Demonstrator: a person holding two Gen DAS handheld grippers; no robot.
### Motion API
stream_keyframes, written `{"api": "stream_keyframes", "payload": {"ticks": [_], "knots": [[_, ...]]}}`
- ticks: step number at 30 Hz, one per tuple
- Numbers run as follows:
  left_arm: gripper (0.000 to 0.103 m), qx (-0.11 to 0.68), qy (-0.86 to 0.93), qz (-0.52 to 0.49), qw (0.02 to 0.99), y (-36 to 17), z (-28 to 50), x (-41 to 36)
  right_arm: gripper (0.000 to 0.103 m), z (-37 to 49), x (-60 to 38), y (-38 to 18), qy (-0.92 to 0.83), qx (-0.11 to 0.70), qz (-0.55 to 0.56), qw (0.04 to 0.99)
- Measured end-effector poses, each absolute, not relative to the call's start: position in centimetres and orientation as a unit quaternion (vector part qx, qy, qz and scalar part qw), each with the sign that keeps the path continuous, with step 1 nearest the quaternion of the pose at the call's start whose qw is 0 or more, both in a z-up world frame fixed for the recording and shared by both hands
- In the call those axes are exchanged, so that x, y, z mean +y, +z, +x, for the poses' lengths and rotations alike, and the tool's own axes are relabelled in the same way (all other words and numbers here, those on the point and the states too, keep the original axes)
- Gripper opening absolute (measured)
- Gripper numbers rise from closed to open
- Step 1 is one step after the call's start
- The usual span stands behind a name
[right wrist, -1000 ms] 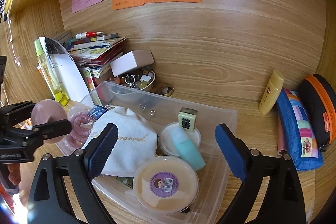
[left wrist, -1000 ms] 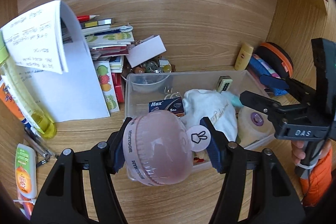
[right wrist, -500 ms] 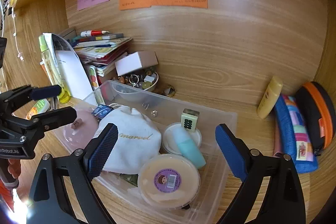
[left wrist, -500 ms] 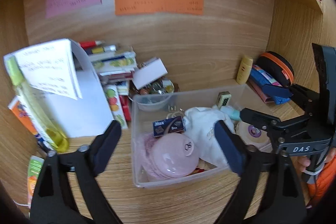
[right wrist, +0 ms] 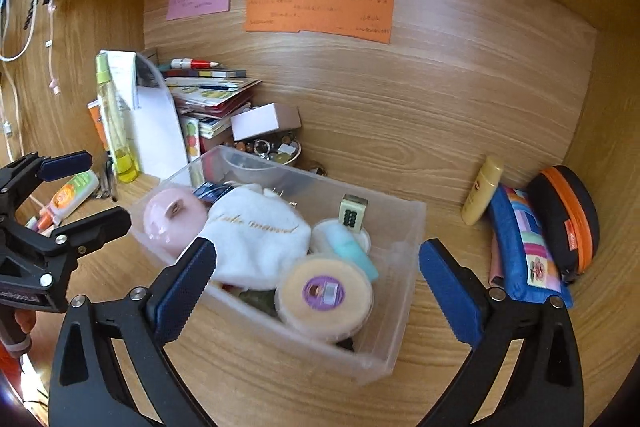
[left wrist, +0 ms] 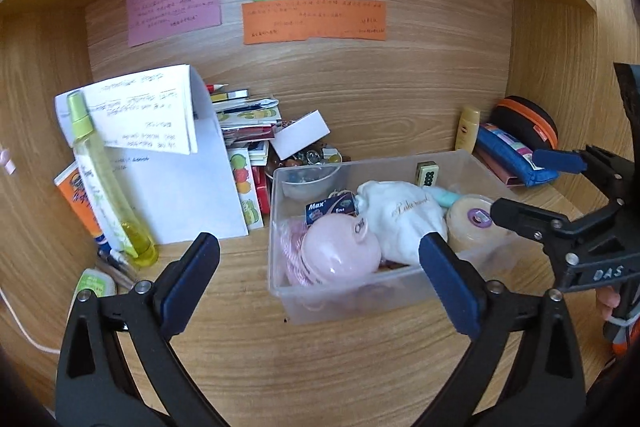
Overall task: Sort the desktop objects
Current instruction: 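Withdraw both grippers from the clear box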
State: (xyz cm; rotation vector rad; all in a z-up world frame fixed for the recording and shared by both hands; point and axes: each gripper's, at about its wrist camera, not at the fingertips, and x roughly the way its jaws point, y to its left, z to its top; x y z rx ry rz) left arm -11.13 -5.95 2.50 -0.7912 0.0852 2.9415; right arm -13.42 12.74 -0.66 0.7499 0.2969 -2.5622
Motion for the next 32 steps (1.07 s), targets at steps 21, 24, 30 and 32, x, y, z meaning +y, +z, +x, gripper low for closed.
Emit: {"api": "stream_keyframes", "payload": {"ticks": [21,24,30,32], "knots": [[0.102,0.016,0.975,-0.222,0.024,1.4,-5.4,-4.6,0.102,-7.0,15.0,-1.3,-0.939,0.044,0.265,0.213],[0.102,0.000,0.974,-0.226,0.035,1.2,-5.6,-4.5,0.102,-6.6,15.3,-1.1,-0.942,0.050,0.258,0.207],[0.102,-0.004,0.973,-0.226,0.042,1.1,-5.8,-4.0,0.102,-6.5,16.3,-0.9,-0.945,0.040,0.253,0.202],[0.102,0.000,0.974,-0.225,0.036,1.1,-5.9,-3.8,0.103,-6.7,16.4,-1.0,-0.945,0.041,0.255,0.200]]}}
